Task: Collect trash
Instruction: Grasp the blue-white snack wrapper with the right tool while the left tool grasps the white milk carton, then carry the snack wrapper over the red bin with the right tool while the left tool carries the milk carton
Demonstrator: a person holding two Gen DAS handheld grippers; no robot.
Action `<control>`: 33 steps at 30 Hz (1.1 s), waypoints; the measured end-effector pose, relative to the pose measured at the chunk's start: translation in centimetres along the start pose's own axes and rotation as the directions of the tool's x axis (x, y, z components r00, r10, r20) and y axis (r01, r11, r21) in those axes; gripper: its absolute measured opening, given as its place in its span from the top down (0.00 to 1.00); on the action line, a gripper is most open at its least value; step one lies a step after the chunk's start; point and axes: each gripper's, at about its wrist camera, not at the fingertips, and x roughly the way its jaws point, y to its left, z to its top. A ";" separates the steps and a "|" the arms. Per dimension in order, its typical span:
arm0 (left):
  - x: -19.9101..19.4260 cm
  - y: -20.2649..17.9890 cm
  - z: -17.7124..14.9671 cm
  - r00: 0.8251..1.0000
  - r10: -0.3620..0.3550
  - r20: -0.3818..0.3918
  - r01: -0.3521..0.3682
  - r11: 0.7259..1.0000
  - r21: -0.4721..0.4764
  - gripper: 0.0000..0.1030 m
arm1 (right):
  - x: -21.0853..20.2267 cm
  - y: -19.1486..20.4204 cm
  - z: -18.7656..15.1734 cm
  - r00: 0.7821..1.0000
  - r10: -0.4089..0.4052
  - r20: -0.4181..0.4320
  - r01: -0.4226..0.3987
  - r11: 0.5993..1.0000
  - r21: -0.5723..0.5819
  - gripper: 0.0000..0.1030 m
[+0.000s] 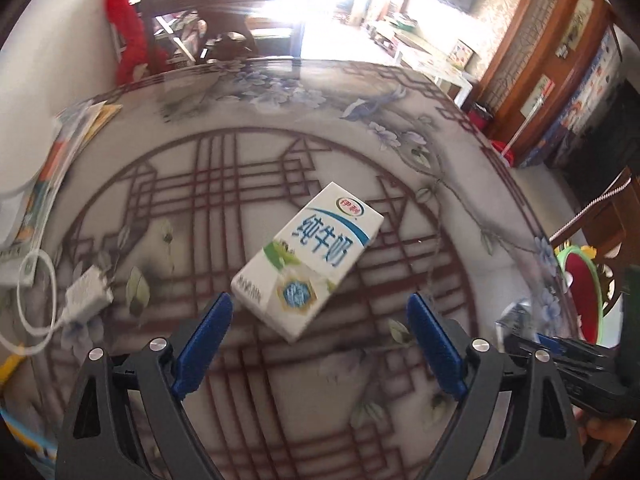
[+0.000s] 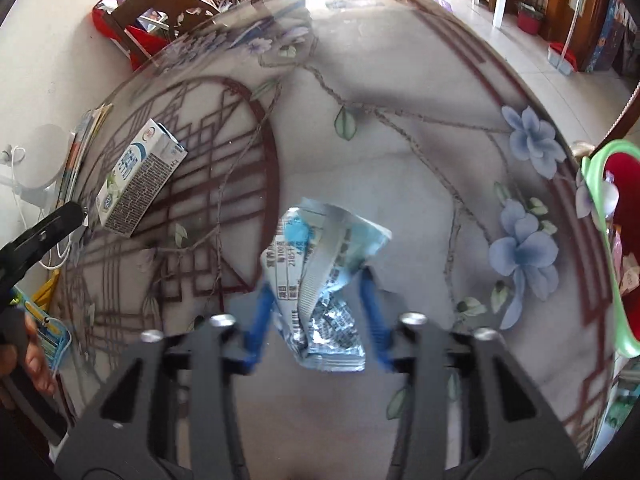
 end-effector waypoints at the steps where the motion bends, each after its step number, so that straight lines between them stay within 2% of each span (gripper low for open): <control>1: 0.7 -0.1 0.4 1.000 0.001 -0.006 -0.001 1.000 0.017 0.17 | -0.1 0.0 -0.1 1.000 -0.006 0.000 0.006 1.000 0.008 0.73; 5: 2.9 -0.5 1.8 1.000 0.013 -0.006 -0.012 0.995 0.101 0.13 | -1.8 0.3 -0.6 0.999 -0.032 0.024 0.032 0.999 0.002 0.73; 10: 5.2 -0.9 2.6 0.999 -0.011 -0.052 0.018 0.992 0.127 0.13 | -4.0 0.3 -1.3 0.997 -0.058 0.047 0.058 0.998 0.012 0.73; 11: 5.5 -1.0 2.7 0.998 -0.025 -0.056 0.032 0.992 0.124 0.16 | -4.2 0.4 -1.5 0.997 -0.062 0.048 0.062 0.998 0.014 0.73; 12: 5.7 -0.9 2.7 0.998 -0.035 -0.057 0.042 0.992 0.120 0.26 | -4.5 0.4 -1.7 0.997 -0.067 0.049 0.066 0.998 0.016 0.73; 15: 5.3 -1.0 2.7 0.997 -0.055 -0.049 0.060 0.993 0.102 0.47 | -5.0 0.5 -2.0 0.997 -0.068 0.048 0.067 0.998 0.021 0.73; 16: 5.2 -1.0 2.6 0.997 -0.066 -0.050 0.071 0.993 0.097 0.47 | -5.2 0.6 -2.1 0.997 -0.067 0.049 0.066 0.998 0.020 0.73; 21: 2.5 -1.9 1.9 0.996 -0.094 0.007 0.093 0.993 0.074 0.48 | -6.1 0.9 -2.3 0.996 -0.054 0.072 0.053 0.999 0.011 0.73; 33: -6.4 -5.5 -3.4 0.982 -0.165 0.095 0.174 0.980 -0.099 0.48 | -10.4 1.6 -3.6 0.985 0.000 0.172 0.010 0.998 -0.056 0.73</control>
